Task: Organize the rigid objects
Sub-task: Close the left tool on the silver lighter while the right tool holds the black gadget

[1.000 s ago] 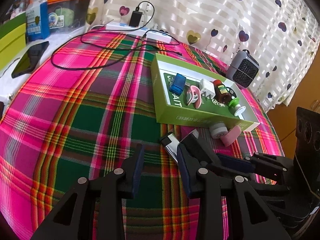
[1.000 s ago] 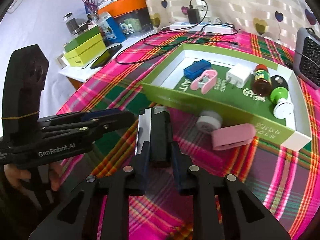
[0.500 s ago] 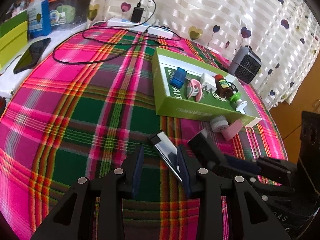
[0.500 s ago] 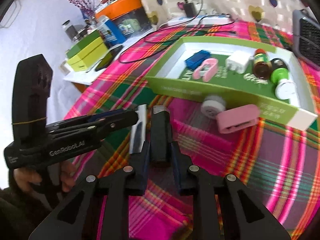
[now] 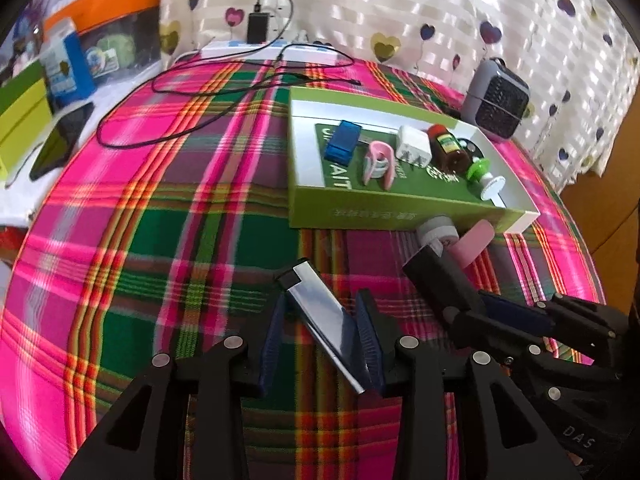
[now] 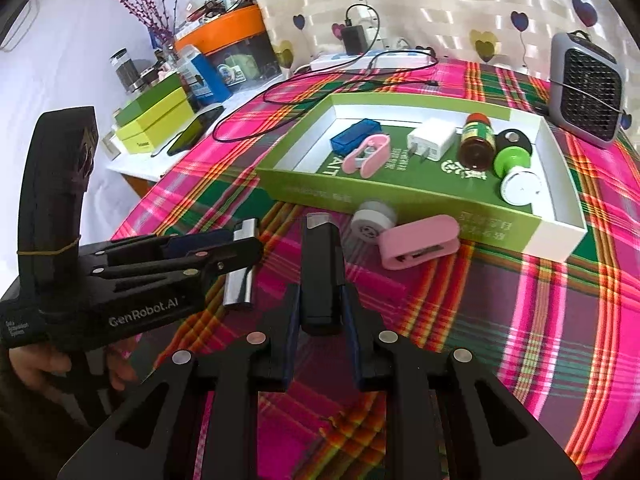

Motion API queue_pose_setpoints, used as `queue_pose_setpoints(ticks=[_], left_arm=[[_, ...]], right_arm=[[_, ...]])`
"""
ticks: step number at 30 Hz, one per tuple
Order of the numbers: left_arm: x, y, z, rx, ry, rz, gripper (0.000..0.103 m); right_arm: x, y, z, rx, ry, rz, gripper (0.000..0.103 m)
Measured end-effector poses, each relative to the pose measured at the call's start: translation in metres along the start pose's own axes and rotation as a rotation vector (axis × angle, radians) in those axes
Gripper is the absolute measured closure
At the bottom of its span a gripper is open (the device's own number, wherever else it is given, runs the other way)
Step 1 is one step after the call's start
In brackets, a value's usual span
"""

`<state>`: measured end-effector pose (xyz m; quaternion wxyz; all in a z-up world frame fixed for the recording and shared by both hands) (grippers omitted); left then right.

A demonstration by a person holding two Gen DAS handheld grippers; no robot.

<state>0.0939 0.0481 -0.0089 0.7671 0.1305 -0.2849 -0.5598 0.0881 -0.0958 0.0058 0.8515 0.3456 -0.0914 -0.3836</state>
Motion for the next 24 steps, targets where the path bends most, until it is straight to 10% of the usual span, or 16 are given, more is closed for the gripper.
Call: queue_pose_setpoints(ticks=[24], left_arm=[[0.019, -0.013, -0.001, 0.012, -0.017, -0.139, 0.069]], right_arm=[[0.008, -0.011, 0.000, -0.061, -0.119, 0.035, 0.081]])
Point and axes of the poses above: each gripper's, at about its wrist camera, not at the fingertips, and z roughly against the way its jaws point, x to its right, y to its top, the point moved 2 cm from there along -z, roughly the way its jaws point, and after that the axes turned 14 degrees about z, right-handed, at the moved point
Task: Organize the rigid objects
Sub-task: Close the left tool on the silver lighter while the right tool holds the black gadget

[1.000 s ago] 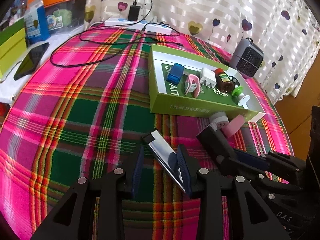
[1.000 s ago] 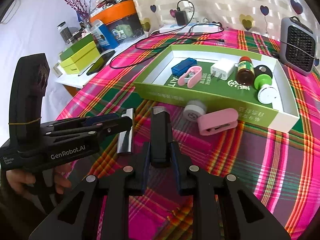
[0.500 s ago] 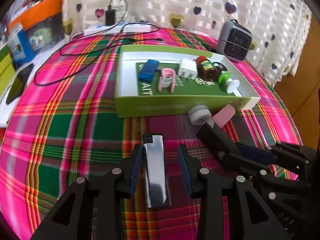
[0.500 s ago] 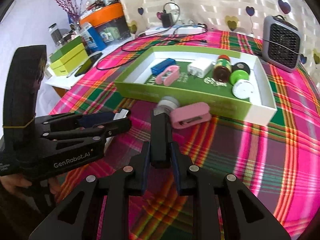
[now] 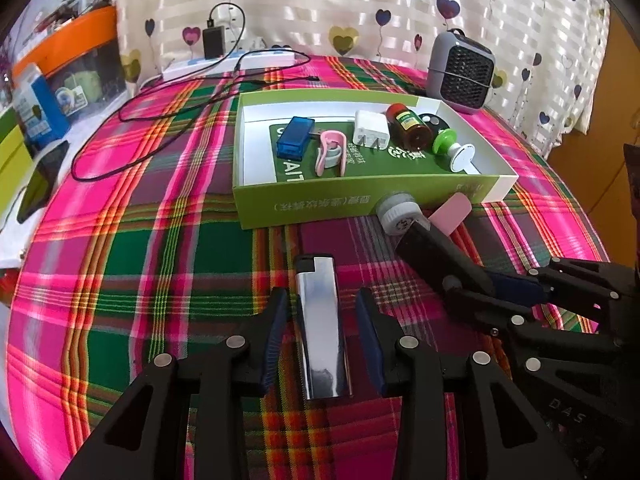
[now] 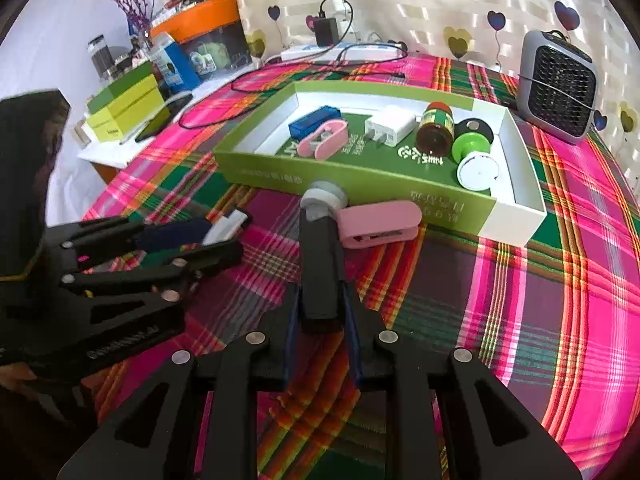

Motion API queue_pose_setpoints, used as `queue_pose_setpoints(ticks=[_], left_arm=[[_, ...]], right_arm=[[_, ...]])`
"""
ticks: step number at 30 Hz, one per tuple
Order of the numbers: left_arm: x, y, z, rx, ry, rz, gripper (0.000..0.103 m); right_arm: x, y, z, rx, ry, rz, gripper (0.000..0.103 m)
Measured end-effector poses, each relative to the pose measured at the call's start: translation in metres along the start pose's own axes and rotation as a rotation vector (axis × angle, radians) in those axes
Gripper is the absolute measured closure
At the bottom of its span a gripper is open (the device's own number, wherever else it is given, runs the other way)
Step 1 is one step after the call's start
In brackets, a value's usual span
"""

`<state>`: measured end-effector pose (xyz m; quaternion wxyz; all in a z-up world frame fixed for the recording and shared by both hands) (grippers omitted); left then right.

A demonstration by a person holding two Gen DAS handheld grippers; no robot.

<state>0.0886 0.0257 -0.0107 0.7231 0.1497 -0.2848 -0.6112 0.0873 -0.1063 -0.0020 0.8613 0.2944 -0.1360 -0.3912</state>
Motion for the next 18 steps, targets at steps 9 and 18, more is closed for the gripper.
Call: queue_pose_setpoints(ticks=[9, 18], left_arm=[[-0.0015, -0.0008, 0.0005, 0.006, -0.021, -0.003, 0.069], [-0.0013, -0.0007, 0.0010, 0.008, -0.019, -0.006, 0.069]], right_arm=[[-0.0020, 0.0047, -0.0043, -0.004, -0.028, 0.028, 0.071], [-0.0023, 0.0092, -0.0086, -0.013, -0.081, 0.046, 0.070]])
Point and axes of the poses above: each gripper's, at about its wrist camera, not at the fingertips, and z roughly against the way its jaws point, x to its right, y to its top, the point moved 2 cm from there along -z, roughly the way its jaws point, and after that the axes turned 14 degrees about z, right-handed, at the moved point
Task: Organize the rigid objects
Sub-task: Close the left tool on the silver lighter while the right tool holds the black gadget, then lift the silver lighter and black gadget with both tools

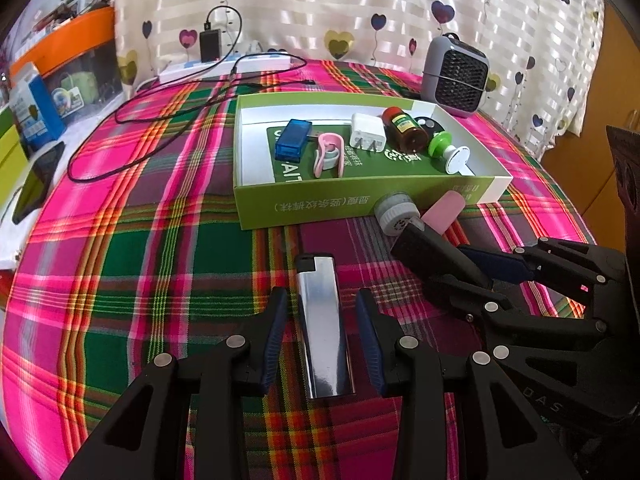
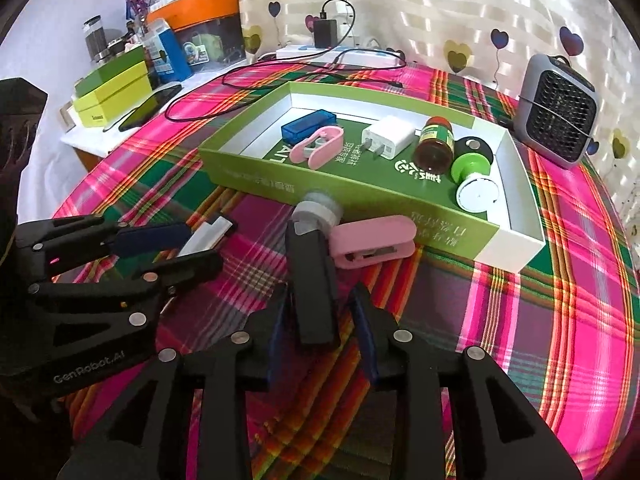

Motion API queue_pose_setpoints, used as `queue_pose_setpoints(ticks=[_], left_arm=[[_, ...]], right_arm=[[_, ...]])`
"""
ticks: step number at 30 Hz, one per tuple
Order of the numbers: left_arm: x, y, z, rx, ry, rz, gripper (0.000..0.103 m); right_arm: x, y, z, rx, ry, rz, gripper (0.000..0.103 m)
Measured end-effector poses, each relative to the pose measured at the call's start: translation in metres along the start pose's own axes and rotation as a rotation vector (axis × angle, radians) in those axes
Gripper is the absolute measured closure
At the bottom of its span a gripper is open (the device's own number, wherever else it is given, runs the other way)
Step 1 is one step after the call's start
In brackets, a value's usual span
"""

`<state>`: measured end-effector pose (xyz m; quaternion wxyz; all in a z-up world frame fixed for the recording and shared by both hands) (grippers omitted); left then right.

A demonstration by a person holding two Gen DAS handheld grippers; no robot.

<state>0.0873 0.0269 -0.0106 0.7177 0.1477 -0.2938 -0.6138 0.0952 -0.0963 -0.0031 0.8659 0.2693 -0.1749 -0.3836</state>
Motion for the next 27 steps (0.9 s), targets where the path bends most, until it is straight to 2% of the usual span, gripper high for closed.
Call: queue_pose_setpoints(ticks=[9, 14, 27], left_arm=[[-0.0002, 0.0002, 0.0007, 0.001, -0.003, 0.004, 0.070], [-0.0040, 0.0019, 0.0021, 0.005, 0.001, 0.023, 0.080], [-0.0082, 0.0023, 0.0020, 0.004, -0.014, 0.038, 0.081]], right_arm=[[-0.0013, -0.0010, 0.0002, 0.011, -0.014, -0.004, 0.070], [-0.0007, -0.0013, 0.0006, 0.012, -0.015, -0.006, 0.070], [0.0000, -0.0018, 0.0009, 0.013, -0.015, -0.011, 0.074]])
Point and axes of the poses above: each gripper's, at about its wrist camera, not at the fingertips, and z roughly against the way its jaws point, x to its right, y to its top, the point moved 2 cm from there along -z, roughly the way its jaws point, and after that the axes turned 14 degrees about z, right-handed, at the moved point
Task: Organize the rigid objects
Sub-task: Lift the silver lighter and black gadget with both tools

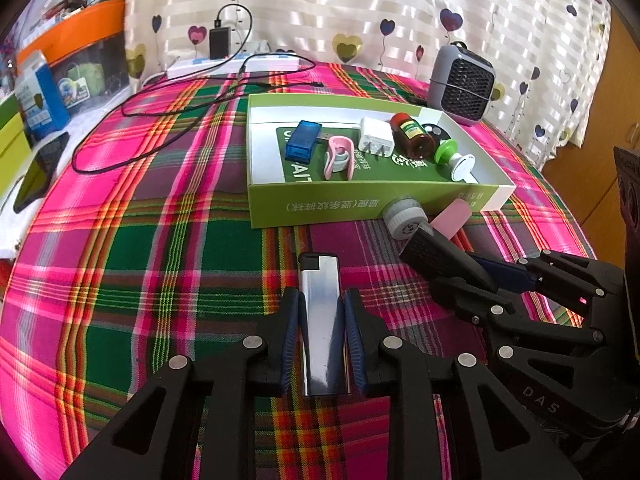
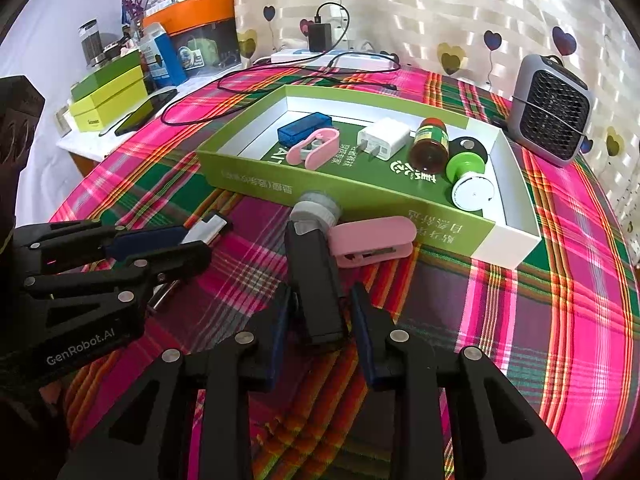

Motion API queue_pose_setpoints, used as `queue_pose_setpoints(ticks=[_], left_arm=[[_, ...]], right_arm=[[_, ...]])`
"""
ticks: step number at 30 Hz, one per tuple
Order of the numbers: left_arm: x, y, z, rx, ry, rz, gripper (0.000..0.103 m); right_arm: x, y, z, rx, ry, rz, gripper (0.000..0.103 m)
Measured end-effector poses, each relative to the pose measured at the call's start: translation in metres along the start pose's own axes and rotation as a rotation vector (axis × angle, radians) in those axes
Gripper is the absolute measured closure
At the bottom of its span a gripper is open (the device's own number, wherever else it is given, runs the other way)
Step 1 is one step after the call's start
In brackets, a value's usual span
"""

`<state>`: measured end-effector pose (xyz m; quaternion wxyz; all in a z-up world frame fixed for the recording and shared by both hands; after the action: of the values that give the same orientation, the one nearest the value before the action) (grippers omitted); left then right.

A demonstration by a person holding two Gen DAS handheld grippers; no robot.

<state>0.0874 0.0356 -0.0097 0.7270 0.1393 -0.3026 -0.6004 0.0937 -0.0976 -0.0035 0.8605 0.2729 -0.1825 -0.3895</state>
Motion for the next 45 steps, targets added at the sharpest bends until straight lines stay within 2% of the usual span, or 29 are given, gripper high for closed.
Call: queue_pose_setpoints(ticks=[31, 45], left_arm=[[0.0001, 0.0000, 0.0003, 0.000, -0.004, 0.003, 0.081], [0.0028, 0.0004, 0.0021, 0.001, -0.010, 0.000, 0.081]], right_arm=[[0.0033, -0.0002, 0.0024, 0.006, 0.010, -0.017, 0.078], [-0.0006, 0.0005, 0.0043, 0.024, 0.042, -0.023, 0.079]])
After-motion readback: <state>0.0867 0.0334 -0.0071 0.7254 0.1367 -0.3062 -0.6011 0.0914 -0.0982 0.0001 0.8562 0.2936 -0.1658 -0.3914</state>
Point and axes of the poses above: each gripper's, at about its wrist camera, not at the fingertips, and z roughly against the way its jaws point, x to its right, y to its top, the point moved 2 cm from there along -z, roughly the way its jaws point, and after that the axes turned 14 degrees about z, right-handed, at the moved point
